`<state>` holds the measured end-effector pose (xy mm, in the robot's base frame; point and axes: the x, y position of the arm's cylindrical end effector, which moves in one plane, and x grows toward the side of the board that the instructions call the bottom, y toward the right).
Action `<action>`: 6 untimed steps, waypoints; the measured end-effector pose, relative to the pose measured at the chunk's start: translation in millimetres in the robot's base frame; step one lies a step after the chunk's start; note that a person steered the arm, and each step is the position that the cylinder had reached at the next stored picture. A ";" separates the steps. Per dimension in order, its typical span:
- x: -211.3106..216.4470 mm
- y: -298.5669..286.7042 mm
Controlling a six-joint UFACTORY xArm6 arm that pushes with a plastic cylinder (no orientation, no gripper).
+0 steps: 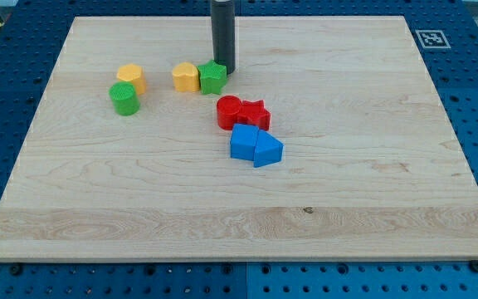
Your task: Push the green star along with the yellow heart to the yellow hexagon
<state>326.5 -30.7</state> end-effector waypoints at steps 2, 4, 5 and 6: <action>-2.3 2.0; -6.6 40.5; -0.2 37.4; 5.8 24.5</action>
<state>332.3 -6.2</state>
